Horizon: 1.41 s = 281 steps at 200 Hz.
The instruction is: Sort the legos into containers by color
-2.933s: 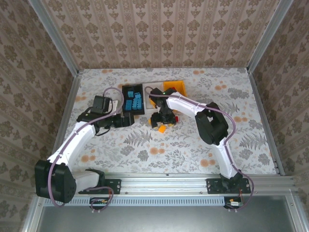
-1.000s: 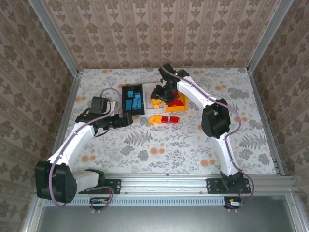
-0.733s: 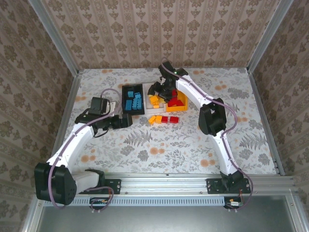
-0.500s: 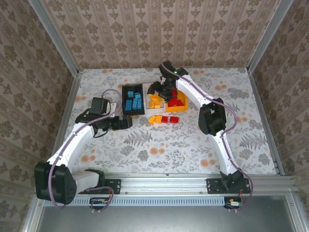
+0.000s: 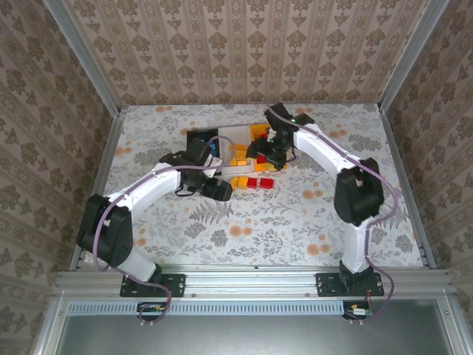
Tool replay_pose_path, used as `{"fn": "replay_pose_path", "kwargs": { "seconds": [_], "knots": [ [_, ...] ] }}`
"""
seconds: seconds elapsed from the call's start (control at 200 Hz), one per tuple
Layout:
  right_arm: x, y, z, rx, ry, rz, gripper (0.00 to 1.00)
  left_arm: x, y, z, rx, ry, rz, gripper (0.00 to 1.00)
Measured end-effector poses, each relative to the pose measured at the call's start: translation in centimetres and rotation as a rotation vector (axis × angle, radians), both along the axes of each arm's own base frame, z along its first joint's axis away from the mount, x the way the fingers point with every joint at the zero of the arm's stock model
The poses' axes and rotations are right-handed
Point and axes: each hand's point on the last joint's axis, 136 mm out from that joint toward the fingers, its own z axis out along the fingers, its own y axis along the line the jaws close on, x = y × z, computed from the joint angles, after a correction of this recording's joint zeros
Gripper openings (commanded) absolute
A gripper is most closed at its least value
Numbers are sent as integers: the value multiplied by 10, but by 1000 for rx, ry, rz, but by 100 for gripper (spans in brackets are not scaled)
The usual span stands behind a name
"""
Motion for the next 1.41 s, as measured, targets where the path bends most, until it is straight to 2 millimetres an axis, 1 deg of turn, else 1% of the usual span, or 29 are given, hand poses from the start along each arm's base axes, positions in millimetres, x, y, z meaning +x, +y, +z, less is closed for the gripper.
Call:
{"fn": "replay_pose_path", "kwargs": {
  "seconds": [0.06,0.115,0.235,0.315,0.385,0.5,0.61,0.75,0.88,0.935,1.085,1.16,1.255,1.405],
  "knots": [
    [-12,-13,-4,-9,4,-20,71,6,-4,-1,11,-5,-14,84],
    [-22,-21,-10,-17,14,-32,71,13,-6,-2,22,-14,-28,82],
    [-40,-29,-25,-33,47,-38,71,26,-13,-5,48,-30,-65,78],
    [-48,-33,-30,-41,61,-42,71,31,-19,-11,64,-30,-94,75],
    [-48,-34,-29,-42,53,-47,71,34,-23,-17,79,-24,-119,74],
    [-45,-38,-19,-40,14,-59,71,34,-28,-28,102,-5,-154,74],
    [-46,-41,-11,-36,-13,-65,70,36,-31,-33,115,1,-175,70],
    [-51,-46,-10,-42,-17,-73,70,43,-36,-35,120,-2,-186,66],
    [-54,-50,-10,-53,-22,-80,70,50,-41,-41,128,1,-196,62],
    [-55,-51,-8,-54,-24,-83,70,51,-41,-45,134,8,-200,58],
    [-57,-55,-3,-59,-31,-91,71,51,-41,-57,149,35,-205,55],
    [-58,-56,-2,-58,-34,-93,70,50,-41,-60,153,43,-205,53],
    [-59,-57,-3,-61,-31,-98,70,51,-43,-60,151,47,-205,48],
    [-59,-58,-3,-64,-31,-102,71,54,-47,-59,139,50,-209,37]
  ]
}}
